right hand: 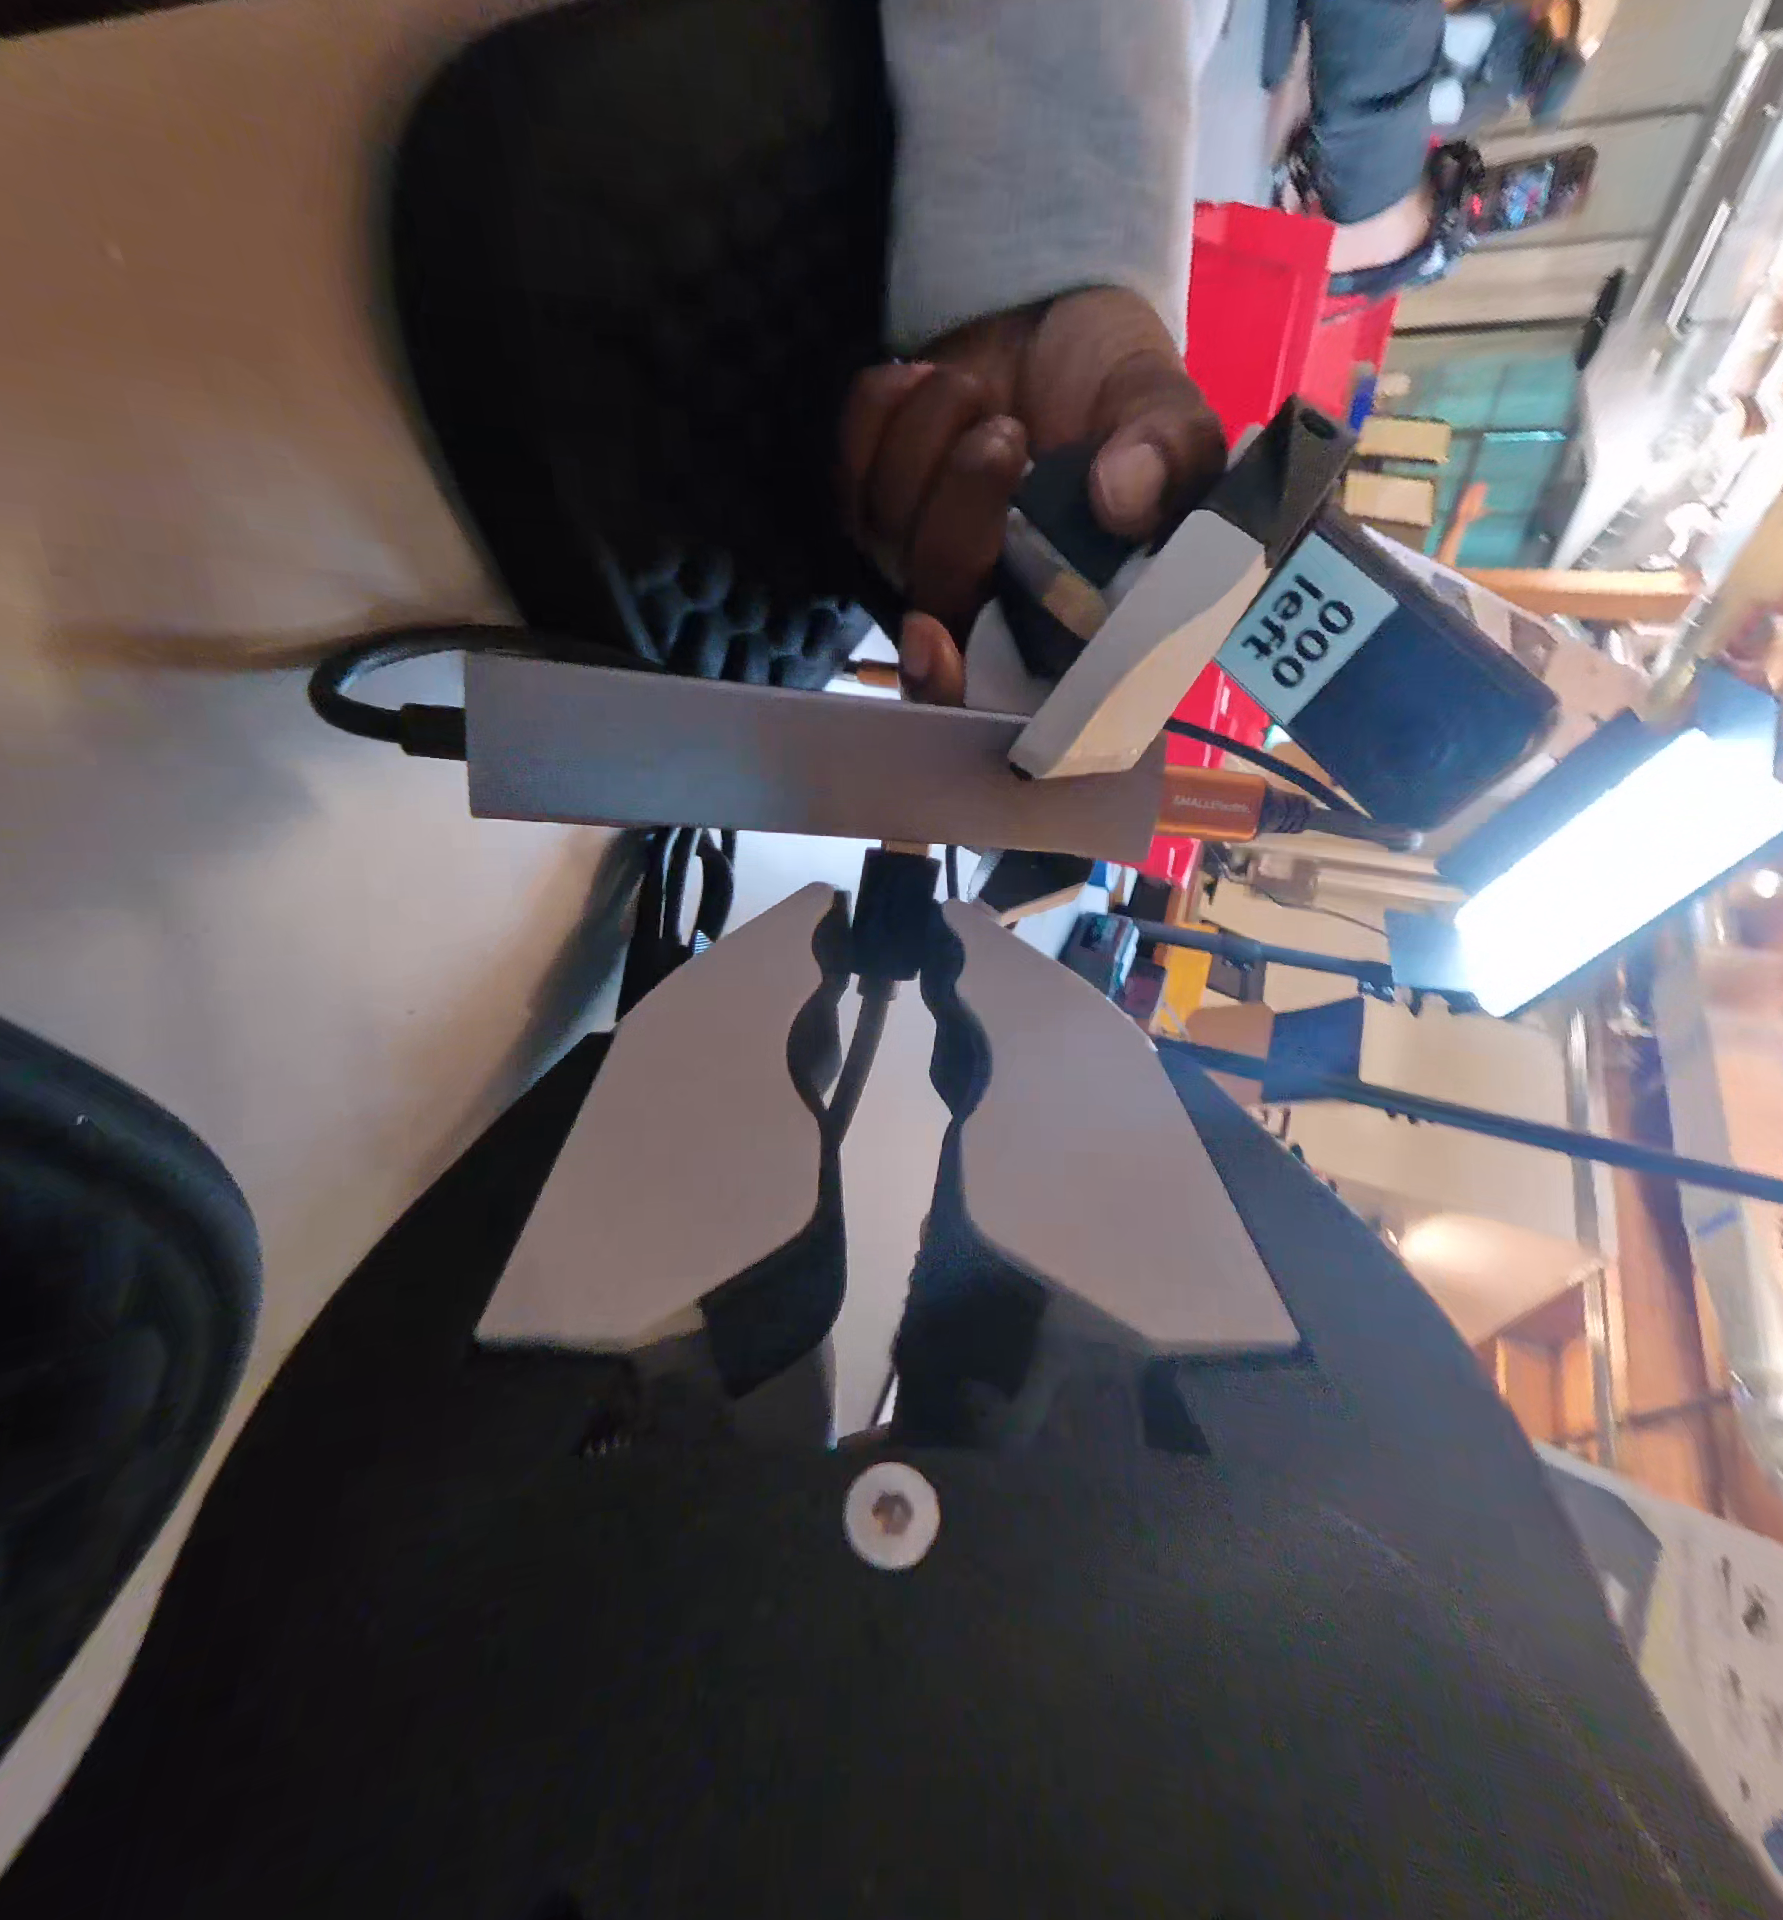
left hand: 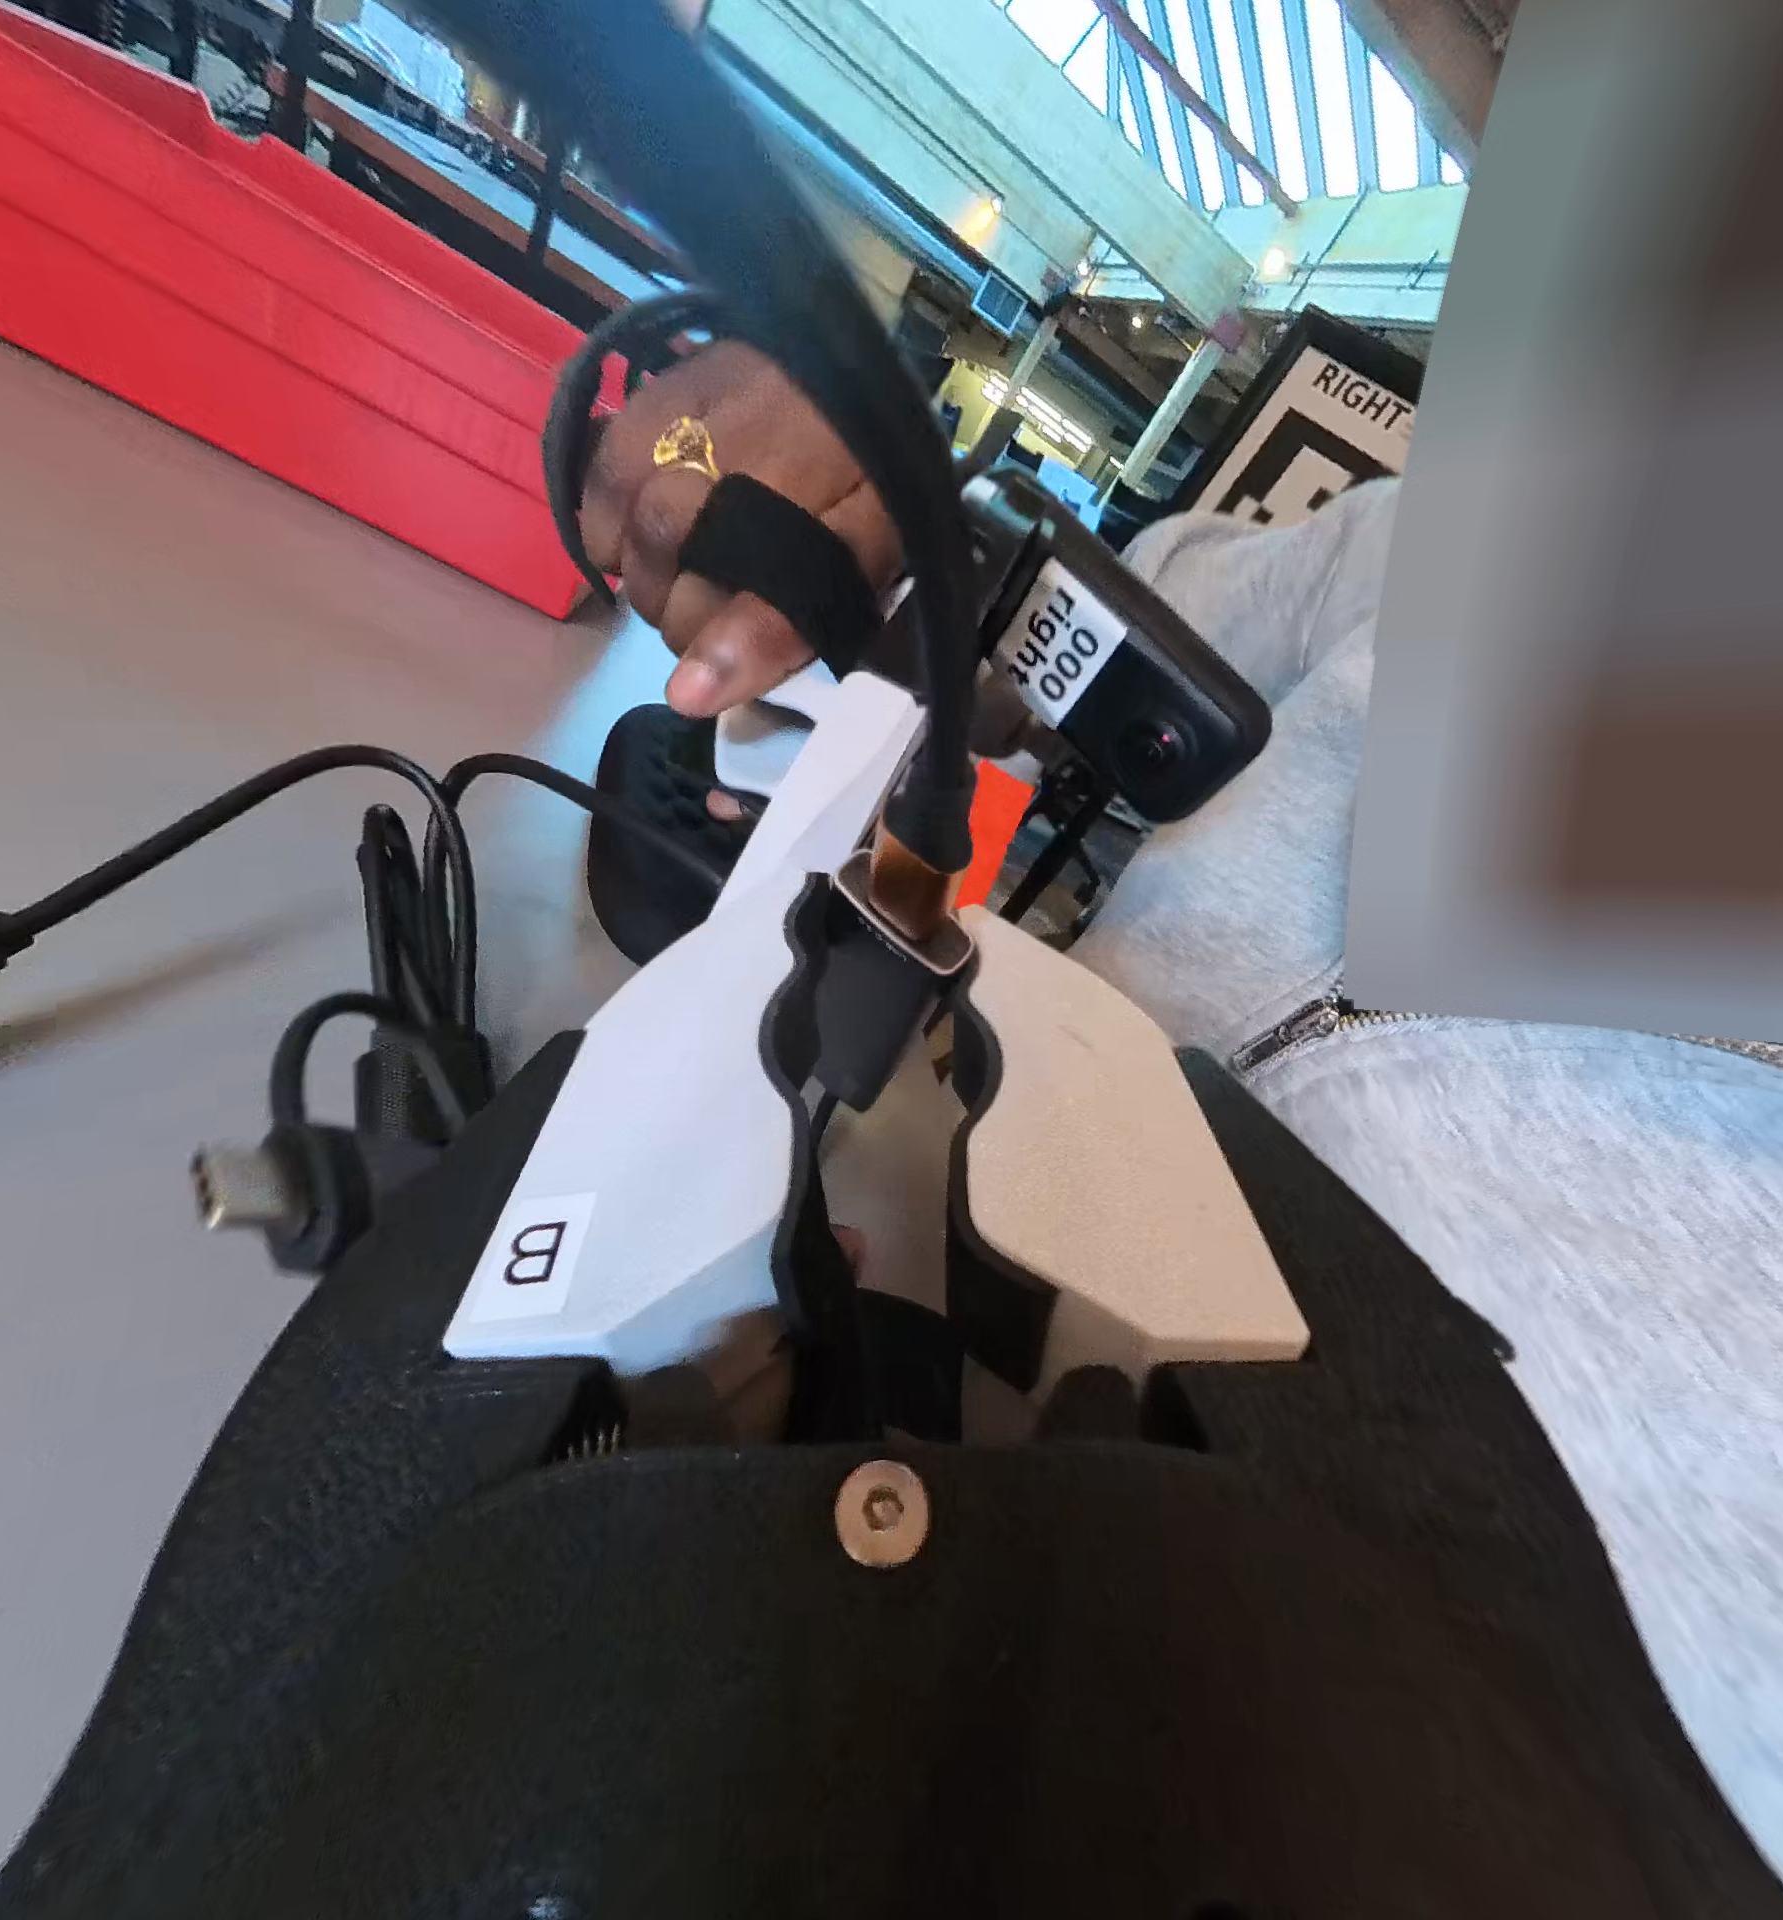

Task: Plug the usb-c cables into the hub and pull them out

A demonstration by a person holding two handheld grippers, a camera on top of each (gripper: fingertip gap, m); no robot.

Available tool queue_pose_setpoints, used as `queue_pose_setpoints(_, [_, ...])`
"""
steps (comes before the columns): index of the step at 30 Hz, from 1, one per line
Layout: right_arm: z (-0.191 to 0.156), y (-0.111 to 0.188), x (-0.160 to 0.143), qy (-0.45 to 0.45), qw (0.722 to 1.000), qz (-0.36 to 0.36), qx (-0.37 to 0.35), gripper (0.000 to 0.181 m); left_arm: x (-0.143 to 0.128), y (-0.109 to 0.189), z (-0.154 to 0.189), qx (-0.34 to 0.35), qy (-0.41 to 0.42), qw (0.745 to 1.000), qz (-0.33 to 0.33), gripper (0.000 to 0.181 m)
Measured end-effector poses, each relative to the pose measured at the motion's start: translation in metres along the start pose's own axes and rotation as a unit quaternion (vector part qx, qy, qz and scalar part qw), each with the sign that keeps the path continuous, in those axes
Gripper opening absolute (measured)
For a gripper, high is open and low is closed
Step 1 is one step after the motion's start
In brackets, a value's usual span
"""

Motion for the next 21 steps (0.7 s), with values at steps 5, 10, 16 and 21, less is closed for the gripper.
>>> queue_pose_setpoints(5, [0.002, -0.007, -0.006, -0.189, 0.981, 0.002, -0.033, 0.014, 0.002, 0.006, -0.002, 0.017, 0.005, 0.999, 0.035, 0.021])
queue_pose_setpoints(10, [-0.009, -0.01, 0.014, -0.359, 0.928, -0.021, -0.097, 0.015, 0.0, 0.007, -0.001, 0.004, 0.007, 0.999, 0.041, 0.022])
queue_pose_setpoints(16, [-0.023, 0.01, -0.005, 0.141, 0.983, -0.111, 0.028, 0.012, -0.004, -0.009, 0.007, -0.081, -0.005, 0.994, -0.078, 0.022])
queue_pose_setpoints(21, [0.009, 0.029, -0.031, -0.057, 0.993, -0.1, -0.032, 0.012, -0.001, 0.002, 0.002, -0.05, 0.003, 0.999, 0.005, 0.022])
Point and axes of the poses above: each gripper's, where its closed fingertips meet, y back along the fingers, x out of its top, z = x × y across the jaws, the point moved 10 cm from there along y, back along the fingers, and after that the axes turned 3 degrees about x, right-handed, at the moved point
